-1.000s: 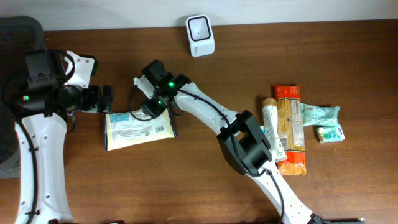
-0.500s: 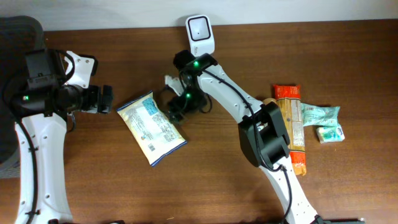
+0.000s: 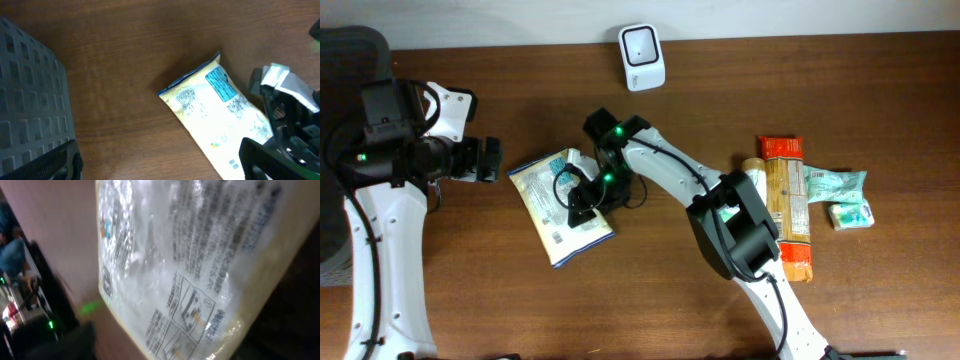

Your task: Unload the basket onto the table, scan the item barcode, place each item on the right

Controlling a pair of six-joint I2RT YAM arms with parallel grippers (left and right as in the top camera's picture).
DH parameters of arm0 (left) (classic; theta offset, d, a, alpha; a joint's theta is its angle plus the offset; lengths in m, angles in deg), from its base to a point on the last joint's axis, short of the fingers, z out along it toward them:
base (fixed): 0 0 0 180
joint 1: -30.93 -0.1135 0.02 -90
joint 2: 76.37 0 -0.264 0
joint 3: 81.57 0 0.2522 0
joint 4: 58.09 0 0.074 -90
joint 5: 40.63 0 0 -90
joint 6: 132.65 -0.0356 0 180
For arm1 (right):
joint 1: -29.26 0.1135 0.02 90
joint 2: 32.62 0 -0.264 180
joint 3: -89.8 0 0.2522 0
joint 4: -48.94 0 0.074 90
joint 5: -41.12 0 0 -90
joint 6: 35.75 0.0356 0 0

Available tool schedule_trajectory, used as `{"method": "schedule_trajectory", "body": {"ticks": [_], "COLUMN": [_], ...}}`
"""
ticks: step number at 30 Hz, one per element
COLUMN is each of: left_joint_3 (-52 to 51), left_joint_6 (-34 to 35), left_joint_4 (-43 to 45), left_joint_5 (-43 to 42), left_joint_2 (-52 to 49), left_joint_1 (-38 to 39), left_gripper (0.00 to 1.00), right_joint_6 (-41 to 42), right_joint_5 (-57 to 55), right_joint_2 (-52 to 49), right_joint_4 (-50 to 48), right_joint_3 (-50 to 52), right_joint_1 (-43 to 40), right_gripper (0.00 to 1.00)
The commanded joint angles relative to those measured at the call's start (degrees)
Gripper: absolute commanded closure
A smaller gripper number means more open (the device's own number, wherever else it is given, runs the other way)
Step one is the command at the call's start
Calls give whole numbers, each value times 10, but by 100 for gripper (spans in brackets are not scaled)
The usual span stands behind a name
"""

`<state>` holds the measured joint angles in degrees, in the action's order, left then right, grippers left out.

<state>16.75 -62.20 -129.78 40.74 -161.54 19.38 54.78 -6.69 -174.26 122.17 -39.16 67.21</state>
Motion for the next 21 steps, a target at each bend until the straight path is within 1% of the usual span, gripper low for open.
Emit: {"method": "schedule_trajectory", "body": {"ticks": [1, 2, 4, 5, 8, 9, 10, 11, 13, 15, 16, 19, 21], "left_joint_3": [5, 5, 5, 5, 5, 5, 5, 5, 5, 5, 5, 5, 5], "left_joint_6": [-7, -7, -7, -7, -7, -7, -7, -7, -7, -7, -7, -7, -7], "left_joint_4": [-1, 0, 0, 0, 0, 0, 0, 0, 0, 0, 0, 0, 0], "left_joint_5": [-6, -6, -6, -6, -6, -6, -6, -6, -6, -6, -6, -6, -6], "left_joint_2": [3, 3, 3, 3, 3, 3, 3, 3, 3, 3, 3, 3, 3], "left_joint_1": [-1, -1, -1, -1, -1, -1, -1, -1, -1, -1, -1, -1, -1], "left_gripper": [1, 1, 1, 1, 1, 1, 1, 1, 1, 1, 1, 1, 1], "right_joint_6": [141, 180, 236, 238, 237, 207, 196, 194, 156, 132, 132, 132, 132], "right_joint_5": [-40, -52, -60, -60, -60, -61, -83, -116, -261, -339, -380, -481, -518], "right_joint_2": [-25, -25, -25, -25, -22, -2, 19, 42, 144, 206, 226, 235, 222], "right_joint_4": [-59, -82, -130, -136, -136, -121, -107, -92, -42, -10, 10, 72, 77], "right_joint_3": [49, 60, 81, 82, 79, 77, 77, 77, 77, 77, 77, 79, 84], "right_joint_1": [11, 11, 11, 11, 4, -6, -11, -15, -16, -4, 2, 26, 38], "right_gripper": [49, 59, 92, 96, 96, 96, 96, 96, 96, 96, 96, 96, 96]}}
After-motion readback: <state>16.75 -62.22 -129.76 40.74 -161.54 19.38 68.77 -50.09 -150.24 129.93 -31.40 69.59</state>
